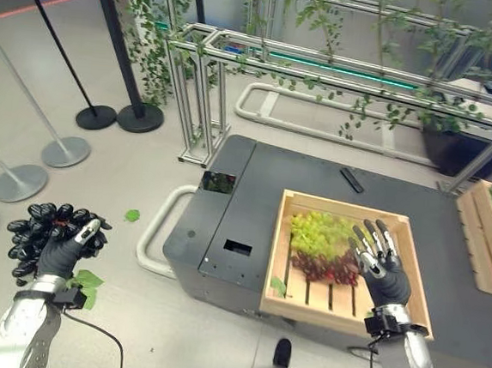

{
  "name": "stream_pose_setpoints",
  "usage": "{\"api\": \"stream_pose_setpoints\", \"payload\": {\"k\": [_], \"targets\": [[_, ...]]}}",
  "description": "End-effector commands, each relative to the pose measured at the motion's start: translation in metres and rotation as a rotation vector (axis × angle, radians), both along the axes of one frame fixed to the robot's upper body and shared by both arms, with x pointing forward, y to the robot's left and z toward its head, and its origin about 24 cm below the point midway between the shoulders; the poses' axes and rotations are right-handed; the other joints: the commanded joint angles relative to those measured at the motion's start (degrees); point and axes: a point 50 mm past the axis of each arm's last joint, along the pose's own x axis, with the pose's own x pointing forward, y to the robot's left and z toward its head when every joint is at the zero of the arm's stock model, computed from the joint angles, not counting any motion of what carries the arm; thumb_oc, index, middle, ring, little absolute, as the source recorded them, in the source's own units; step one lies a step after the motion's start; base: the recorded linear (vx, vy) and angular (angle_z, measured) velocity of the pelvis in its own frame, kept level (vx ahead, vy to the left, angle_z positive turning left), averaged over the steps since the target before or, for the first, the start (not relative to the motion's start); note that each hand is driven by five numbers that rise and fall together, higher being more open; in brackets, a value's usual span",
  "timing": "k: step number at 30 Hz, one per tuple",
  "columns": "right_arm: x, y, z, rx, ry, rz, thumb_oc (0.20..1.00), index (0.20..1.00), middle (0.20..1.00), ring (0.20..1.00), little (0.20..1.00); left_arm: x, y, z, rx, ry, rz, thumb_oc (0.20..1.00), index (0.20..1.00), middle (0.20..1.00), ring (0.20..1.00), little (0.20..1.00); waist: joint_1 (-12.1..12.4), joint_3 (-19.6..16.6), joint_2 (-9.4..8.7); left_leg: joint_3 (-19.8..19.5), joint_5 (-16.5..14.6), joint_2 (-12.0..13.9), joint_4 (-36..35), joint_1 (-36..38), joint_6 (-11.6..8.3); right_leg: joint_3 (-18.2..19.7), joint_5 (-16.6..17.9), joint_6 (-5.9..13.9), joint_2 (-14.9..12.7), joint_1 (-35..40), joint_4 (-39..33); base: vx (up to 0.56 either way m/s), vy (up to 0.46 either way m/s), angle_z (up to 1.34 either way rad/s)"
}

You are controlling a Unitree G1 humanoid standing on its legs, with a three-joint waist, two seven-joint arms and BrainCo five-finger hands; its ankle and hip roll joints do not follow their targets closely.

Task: Pick up the fruits from the basket on one side to the basket on the other side

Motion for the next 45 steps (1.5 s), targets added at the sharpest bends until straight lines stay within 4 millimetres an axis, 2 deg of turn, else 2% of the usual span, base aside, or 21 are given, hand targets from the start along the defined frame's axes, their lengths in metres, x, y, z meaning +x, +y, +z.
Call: {"api": "stream_pose_setpoints", "payload": {"k": [1, 3, 4, 5, 6, 7, 10, 12, 18, 28, 31, 32, 33, 34, 36, 39, 40, 42, 43, 44, 45], "targets": [[0.009, -0.001, 0.029, -0.061, -0.135, 0.017, 1.000, 1.000, 1.000, 1.000, 1.000, 0.003, 0.008, 0.046, 0.127, -0.211, 0.005, 0.200, 0.200, 0.200, 0.200, 0.200, 1.5, -3.1, 0.68, -5.9, 3.3, -3.2, -7.3, 3.5, -0.90, 3.1, 0.0, 0.71, 1.5, 6.5, 4.9, -0.18, 0.018, -0.38], [0.008, -0.002, 0.029, -0.052, -0.136, 0.011, 1.000, 1.000, 1.000, 1.000, 1.000, 0.004, 0.007, 0.046, 0.147, -0.207, 0.005, 0.200, 0.200, 0.200, 0.200, 0.200, 1.7, -4.7, 0.44, -6.3, 4.2, -3.1, -8.1, 3.3, -1.27, 5.6, -1.7, 0.81, 3.3, 9.6, 6.7, -0.11, -0.089, -0.19], [0.008, -0.002, 0.029, -0.050, -0.136, 0.003, 1.000, 1.000, 1.000, 1.000, 1.000, 0.004, 0.006, 0.046, 0.162, -0.201, 0.001, 0.200, 0.200, 0.200, 0.200, 0.200, 2.4, -5.6, -0.33, -6.3, 4.2, -3.2, -7.5, 2.3, -1.74, 5.6, -2.6, 1.03, 3.2, 12.6, 3.2, -0.07, -0.178, -0.07], [0.007, -0.002, 0.029, -0.044, -0.137, 0.010, 1.000, 1.000, 1.000, 1.000, 1.000, 0.004, 0.005, 0.045, 0.167, -0.196, -0.003, 0.200, 0.200, 0.200, 0.200, 0.200, 2.4, -5.8, -0.76, -6.6, 4.0, -3.1, -7.6, 2.5, -1.98, 5.5, -4.2, 0.42, 4.2, 13.5, -0.5, -0.06, -0.209, -0.11], [0.007, -0.001, 0.029, -0.036, -0.138, 0.013, 1.000, 1.000, 1.000, 1.000, 1.000, 0.003, 0.006, 0.044, 0.180, -0.191, 0.004, 0.200, 0.200, 0.200, 0.200, 0.200, 2.4, -6.1, -1.08, -6.6, 3.8, -3.0, -7.5, 2.4, -2.15, 5.5, -4.5, 0.49, 4.7, 13.5, -2.2, -0.08, -0.213, -0.26], [0.007, -0.001, 0.032, -0.033, -0.149, 0.021, 1.000, 1.000, 1.000, 1.000, 1.000, 0.000, 0.006, 0.042, 0.181, -0.183, 0.019, 0.200, 0.200, 0.200, 0.200, 0.200, 2.9, -6.6, -1.39, -6.2, 3.8, -2.5, -7.1, 1.9, -2.48, 3.6, -4.7, 0.60, 4.5, 14.7, -5.6, -0.08, -0.201, -0.40], [0.008, -0.002, 0.033, -0.027, -0.149, 0.020, 1.000, 1.000, 1.000, 1.000, 1.000, -0.006, 0.008, 0.032, 0.159, -0.148, 0.051, 0.200, 0.200, 0.200, 0.200, 0.200, 3.7, -8.2, -1.43, -5.0, 6.1, -0.9, -10.0, 1.7, -3.48, 2.4, -4.8, 0.80, 5.2, 16.9, -9.9, -0.08, -0.191, -0.16], [0.006, -0.002, 0.034, -0.036, -0.147, 0.030, 1.000, 1.000, 1.000, 1.000, 1.000, -0.007, 0.008, 0.026, 0.158, -0.123, 0.056, 0.200, 0.200, 0.200, 0.200, 0.200, 3.7, -8.8, -1.33, -5.1, 8.3, 0.6, -12.0, 1.8, -4.39, 1.5, -5.5, 0.18, 6.3, 17.6, -10.6, -0.12, -0.196, -0.02], [0.003, -0.005, 0.034, -0.046, -0.145, 0.020, 1.000, 1.000, 1.000, 1.000, 1.000, -0.005, 0.006, 0.016, 0.156, -0.082, 0.066, 0.200, 0.200, 0.200, 0.200, 0.200, 2.6, -8.8, -1.00, -6.5, 12.0, 2.4, -15.4, 2.5, -5.67, 0.4, -6.5, -1.24, 8.3, 18.7, -11.4, -0.08, -0.117, 0.06], [0.003, -0.006, 0.033, -0.041, -0.141, 0.019, 1.000, 1.000, 1.000, 1.000, 1.000, -0.005, 0.006, 0.007, 0.157, -0.044, 0.081, 0.200, 0.200, 0.200, 0.200, 0.200, 2.5, -8.2, -0.44, -8.9, 14.7, 3.8, -17.1, 2.9, -6.37, -0.6, -8.2, -2.79, 10.2, 19.0, -9.6, -0.04, -0.056, 0.12], [0.002, -0.007, 0.031, -0.049, -0.137, 0.002, 1.000, 1.000, 1.000, 1.000, 1.000, -0.008, 0.009, 0.005, 0.142, -0.032, 0.094, 0.200, 0.200, 0.200, 0.200, 0.200, 3.3, -7.6, -0.28, -11.3, 15.8, 3.9, -17.4, 2.0, -6.55, -2.8, -9.4, -3.47, 10.3, 18.8, -7.4, -0.04, -0.018, 0.27], [0.002, -0.007, 0.033, -0.059, -0.144, -0.008, 1.000, 1.000, 1.000, 1.000, 1.000, -0.007, 0.009, 0.006, 0.141, -0.035, 0.096, 0.200, 0.200, 0.200, 0.200, 0.200, 4.3, -6.8, -0.25, -12.4, 16.4, 3.9, -17.0, 1.0, -6.82, -4.0, -9.7, -3.83, 10.3, 18.4, -6.4, -0.12, -0.027, 0.59], [0.002, -0.011, 0.037, -0.072, -0.166, -0.033, 1.000, 1.000, 1.000, 1.000, 1.000, -0.006, 0.008, 0.008, 0.138, -0.042, 0.084, 0.200, 0.200, 0.200, 0.200, 0.200, 5.2, -5.3, -0.23, -15.3, 17.1, 3.0, -15.6, -1.8, -7.42, -7.7, -10.7, -4.18, 9.6, 18.2, -5.3, -0.13, -0.021, 0.64], [0.002, -0.011, 0.037, -0.072, -0.167, -0.033, 1.000, 1.000, 1.000, 1.000, 1.000, -0.005, 0.008, 0.008, 0.138, -0.042, 0.084, 0.200, 0.200, 0.200, 0.200, 0.200, 5.0, -5.5, -0.18, -15.5, 17.3, 3.0, -15.5, -2.2, -7.38, -7.9, -10.5, -4.16, 9.6, 18.0, -5.4, -0.12, 0.000, 1.15], [0.001, -0.017, 0.041, -0.070, -0.192, -0.084, 1.000, 1.000, 1.000, 1.000, 1.000, -0.002, 0.008, 0.012, 0.131, -0.060, 0.083, 0.200, 0.200, 0.200, 0.200, 0.200, 5.9, -4.2, 0.11, -13.3, 17.8, 2.6, -13.1, -5.8, -7.16, -13.2, -10.6, -4.03, 8.2, 18.5, -5.5, -0.09, 0.062, 1.67], [0.001, -0.019, 0.043, -0.077, -0.203, -0.136, 1.000, 1.000, 1.000, 1.000, 1.000, -0.001, 0.011, 0.019, 0.137, -0.093, 0.091, 0.200, 0.200, 0.200, 0.200, 0.200, 5.6, -4.2, 0.69, -1.3, 18.1, 5.8, -11.2, -7.8, -6.75, -19.5, -9.5, -3.35, 6.9, 19.5, -7.6, -0.01, 0.122, 1.98], [0.002, -0.019, 0.044, -0.075, -0.210, -0.143, 1.000, 1.000, 1.000, 1.000, 1.000, -0.002, 0.014, 0.023, 0.152, -0.105, 0.100, 0.200, 0.200, 0.200, 0.200, 0.200, 6.3, -4.5, 0.93, -0.1, 17.0, 6.3, -11.8, -7.2, -7.35, -20.5, -10.2, -2.63, 6.8, 20.5, -8.0, 0.12, 0.130, 0.98], [0.002, -0.016, 0.043, -0.059, -0.220, -0.146, 1.000, 1.000, 1.000, 1.000, 1.000, -0.005, 0.018, 0.029, 0.185, -0.124, 0.110, 0.200, 0.200, 0.200, 0.200, 0.200, 7.6, -4.7, 1.02, 0.2, 16.6, 5.6, -11.8, -7.3, -7.25, -23.0, -9.9, -2.30, 6.0, 22.4, -8.6, 0.15, 0.179, 0.76], [0.003, -0.013, 0.045, -0.047, -0.233, -0.140, 1.000, 1.000, 1.000, 1.000, 1.000, -0.009, 0.023, 0.032, 0.205, -0.132, 0.127, 0.200, 0.200, 0.200, 0.200, 0.200, 9.1, -4.8, 0.90, -0.9, 15.7, 4.6, -11.2, -7.4, -6.82, -23.8, -9.7, -2.01, 5.2, 23.3, -8.4, 0.26, 0.324, 1.20], [0.006, -0.008, 0.041, -0.018, -0.226, -0.137, 1.000, 1.000, 1.000, 1.000, 1.000, -0.012, 0.027, 0.039, 0.222, -0.153, 0.150, 0.200, 0.200, 0.200, 0.200, 0.200, 10.9, -4.8, 0.28, -2.2, 13.4, 2.7, -8.9, -7.7, -5.62, -24.5, -8.8, -1.36, 3.2, 24.6, -6.8, 0.22, 0.261, 1.08], [0.006, -0.008, 0.040, -0.017, -0.226, -0.136, 1.000, 1.000, 1.000, 1.000, 1.000, -0.012, 0.028, 0.039, 0.224, -0.153, 0.151, 0.200, 0.200, 0.200, 0.200, 0.200, 10.8, -4.8, 0.18, -2.2, 13.2, 2.6, -8.6, -7.7, -5.49, -24.5, -8.8, -1.20, 3.1, 24.6, -6.6, 0.35, 0.423, 0.91]]}}
